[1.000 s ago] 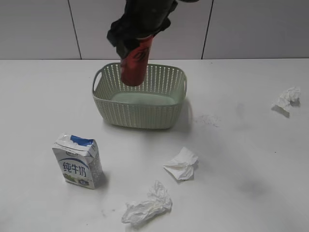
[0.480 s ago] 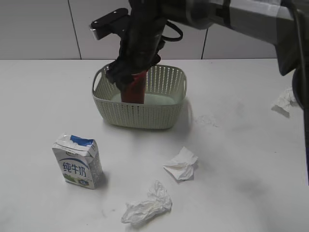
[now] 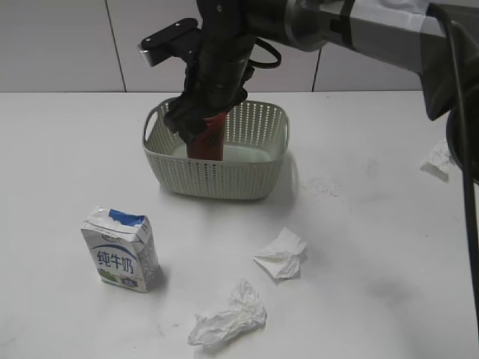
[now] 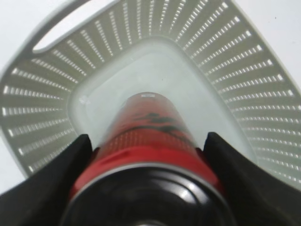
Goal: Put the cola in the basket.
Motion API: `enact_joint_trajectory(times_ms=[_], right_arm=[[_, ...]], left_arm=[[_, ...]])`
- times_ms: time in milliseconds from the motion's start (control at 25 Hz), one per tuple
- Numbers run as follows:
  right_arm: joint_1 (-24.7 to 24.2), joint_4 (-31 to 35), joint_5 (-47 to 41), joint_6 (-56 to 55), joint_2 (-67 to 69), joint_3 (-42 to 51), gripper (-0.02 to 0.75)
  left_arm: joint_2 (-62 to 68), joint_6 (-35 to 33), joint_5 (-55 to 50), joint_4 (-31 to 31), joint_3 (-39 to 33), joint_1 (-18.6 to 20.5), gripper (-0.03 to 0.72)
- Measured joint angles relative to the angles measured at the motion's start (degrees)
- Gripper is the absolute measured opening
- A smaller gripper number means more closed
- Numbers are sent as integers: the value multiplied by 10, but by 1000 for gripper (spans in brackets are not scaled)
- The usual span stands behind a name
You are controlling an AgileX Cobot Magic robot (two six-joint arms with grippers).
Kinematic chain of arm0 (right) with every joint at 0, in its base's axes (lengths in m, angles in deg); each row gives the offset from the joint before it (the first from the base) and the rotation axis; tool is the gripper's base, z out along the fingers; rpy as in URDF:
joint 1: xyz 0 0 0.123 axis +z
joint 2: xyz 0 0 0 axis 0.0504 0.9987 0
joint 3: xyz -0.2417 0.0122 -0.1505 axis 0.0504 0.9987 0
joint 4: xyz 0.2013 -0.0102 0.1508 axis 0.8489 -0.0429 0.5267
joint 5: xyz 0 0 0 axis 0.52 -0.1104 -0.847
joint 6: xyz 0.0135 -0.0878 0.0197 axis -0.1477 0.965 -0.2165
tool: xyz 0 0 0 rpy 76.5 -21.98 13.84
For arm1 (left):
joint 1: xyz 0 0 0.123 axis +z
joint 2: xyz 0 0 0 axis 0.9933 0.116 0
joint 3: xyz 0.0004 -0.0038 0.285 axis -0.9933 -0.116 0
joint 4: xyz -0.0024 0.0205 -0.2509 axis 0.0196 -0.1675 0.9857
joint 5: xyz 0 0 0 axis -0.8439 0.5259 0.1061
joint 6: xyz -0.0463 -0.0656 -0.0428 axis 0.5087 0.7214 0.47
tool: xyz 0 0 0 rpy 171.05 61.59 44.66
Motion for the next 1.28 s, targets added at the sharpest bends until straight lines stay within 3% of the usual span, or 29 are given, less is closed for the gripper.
enact_joint_trajectory(times_ms=[280,640,960,1280], right_arm=[[0,11,21,1,-1,-5,570],[0,37,36,1,-25,-6,573],[-6,37,104,1,-85,-34,573],[-67,41,50,-3,-123,-40,574]], left_arm=[[0,0,0,0,0,0,229],[0,0,0,0,0,0,229],[0,0,0,0,0,0,232],[0,0,0,0,0,0,232]])
